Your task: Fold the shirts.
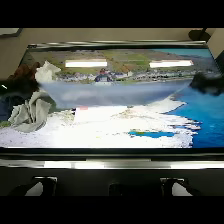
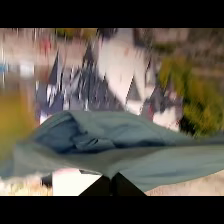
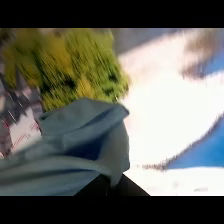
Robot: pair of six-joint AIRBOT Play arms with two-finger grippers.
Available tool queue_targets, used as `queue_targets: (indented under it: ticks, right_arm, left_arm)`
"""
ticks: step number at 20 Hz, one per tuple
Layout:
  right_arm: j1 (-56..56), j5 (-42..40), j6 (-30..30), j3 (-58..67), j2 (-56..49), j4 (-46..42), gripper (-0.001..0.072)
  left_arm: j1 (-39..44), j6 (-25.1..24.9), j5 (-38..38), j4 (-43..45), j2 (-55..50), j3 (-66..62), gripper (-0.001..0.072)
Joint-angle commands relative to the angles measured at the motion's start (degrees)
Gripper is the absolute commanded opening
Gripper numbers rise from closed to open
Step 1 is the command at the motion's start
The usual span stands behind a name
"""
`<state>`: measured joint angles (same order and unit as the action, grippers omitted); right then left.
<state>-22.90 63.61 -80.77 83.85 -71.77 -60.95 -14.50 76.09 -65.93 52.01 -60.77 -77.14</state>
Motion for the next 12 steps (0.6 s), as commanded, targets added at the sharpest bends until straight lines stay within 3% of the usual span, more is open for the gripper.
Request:
queue_targets:
  ticks: [1, 4, 7, 12]
  right_arm:
    - [-0.1, -15.8, 0.7, 16.1, 14.3, -0.2, 0.0046]
    - [-0.1, -22.5, -0.2, 19.4, 24.8, -5.1, 0.0046]
    - [-0.1, -20.3, -3.1, 19.4, 30.9, -10.5, 0.0046]
    - [-0.1, -17.0, -8.4, 19.4, 34.2, -16.9, 0.0046]
  left_arm:
    - [0.0, 4.1, 10.6, 0.4, 9.2, -20.6, 0.0033]
    - [-0.1, 4.2, 18.1, 0.5, 16.6, -25.9, 0.0034]
    - [-0.1, 6.9, 24.2, 0.5, 21.8, -26.0, 0.0033]
    - [-0.1, 8.2, 20.8, 1.6, 22.4, -26.0, 0.0033]
